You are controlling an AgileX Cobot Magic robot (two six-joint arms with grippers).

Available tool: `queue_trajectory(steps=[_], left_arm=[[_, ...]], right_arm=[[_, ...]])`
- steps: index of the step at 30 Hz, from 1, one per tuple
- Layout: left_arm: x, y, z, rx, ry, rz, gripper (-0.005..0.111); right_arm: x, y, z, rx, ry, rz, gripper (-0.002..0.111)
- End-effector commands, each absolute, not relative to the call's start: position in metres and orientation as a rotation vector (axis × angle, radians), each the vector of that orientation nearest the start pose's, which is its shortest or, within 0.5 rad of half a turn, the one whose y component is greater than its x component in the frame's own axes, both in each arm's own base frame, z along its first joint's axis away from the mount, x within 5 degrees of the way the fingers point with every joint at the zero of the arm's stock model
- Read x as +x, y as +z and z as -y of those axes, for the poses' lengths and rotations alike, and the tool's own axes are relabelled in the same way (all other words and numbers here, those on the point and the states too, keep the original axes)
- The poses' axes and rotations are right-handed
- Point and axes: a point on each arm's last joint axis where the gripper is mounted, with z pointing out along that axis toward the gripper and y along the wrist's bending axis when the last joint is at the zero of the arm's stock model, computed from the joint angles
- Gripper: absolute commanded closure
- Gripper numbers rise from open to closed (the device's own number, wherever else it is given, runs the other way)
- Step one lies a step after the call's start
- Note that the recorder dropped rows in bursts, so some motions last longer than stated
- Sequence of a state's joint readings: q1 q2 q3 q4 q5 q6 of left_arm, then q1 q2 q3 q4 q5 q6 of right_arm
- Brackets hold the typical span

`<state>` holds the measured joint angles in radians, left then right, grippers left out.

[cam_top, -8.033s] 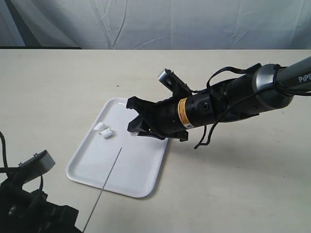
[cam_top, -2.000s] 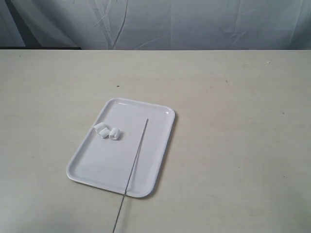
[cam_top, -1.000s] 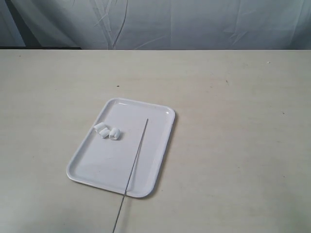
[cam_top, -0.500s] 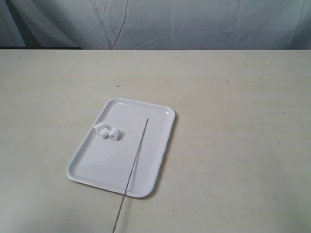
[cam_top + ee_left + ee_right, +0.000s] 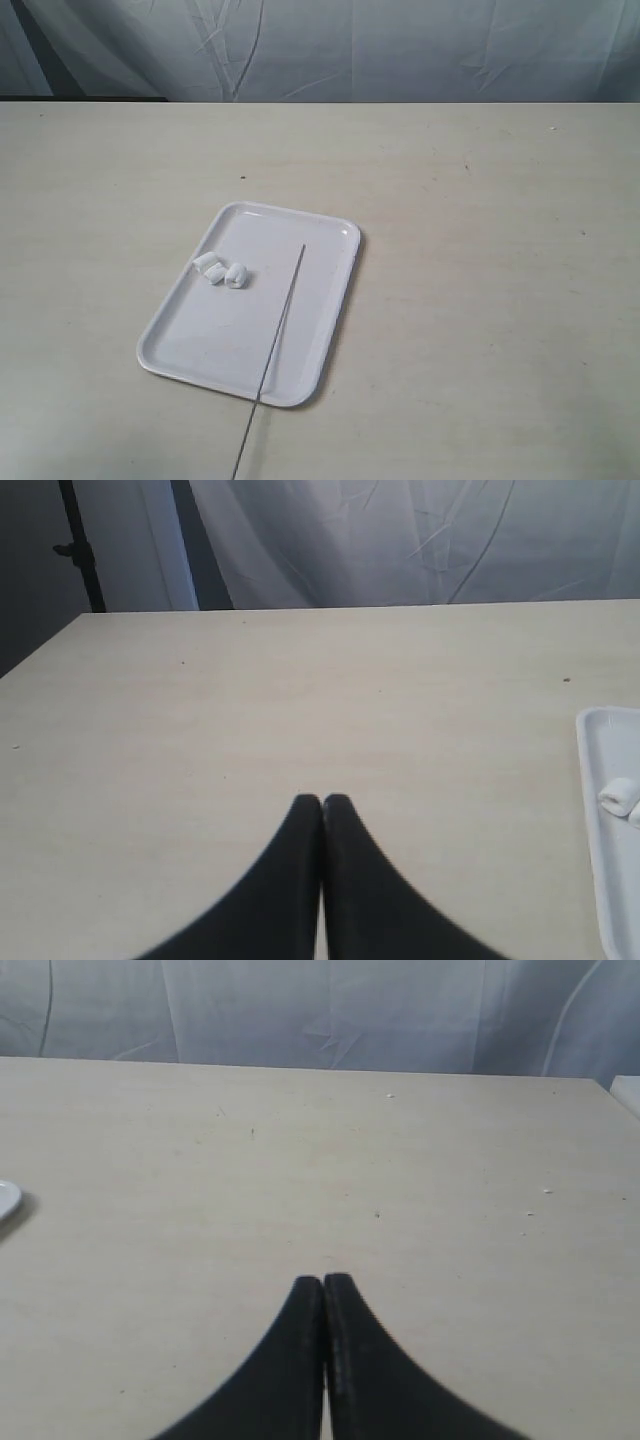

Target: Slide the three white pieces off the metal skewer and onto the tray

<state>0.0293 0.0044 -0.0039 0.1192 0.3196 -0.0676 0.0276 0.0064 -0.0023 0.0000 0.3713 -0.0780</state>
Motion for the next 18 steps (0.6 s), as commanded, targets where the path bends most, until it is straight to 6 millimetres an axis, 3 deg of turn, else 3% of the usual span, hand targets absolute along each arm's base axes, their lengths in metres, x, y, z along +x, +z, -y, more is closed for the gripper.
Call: queue_trajectory(steps=[1,18], left_arm=[[0.0541,0.1854,-0.0045,-0.028,0.068,-1.792,0.107],[0.0541,0.1853,-0.0047,-0.061,0.054,-1.791,0.107]], right_arm=[[0.0530,0.1806,-0.0012,-0.094,-0.039,-1.843,0.109],[0.0530,0.1804,-0.0012,-0.094,-0.040,-1.846,0.109]])
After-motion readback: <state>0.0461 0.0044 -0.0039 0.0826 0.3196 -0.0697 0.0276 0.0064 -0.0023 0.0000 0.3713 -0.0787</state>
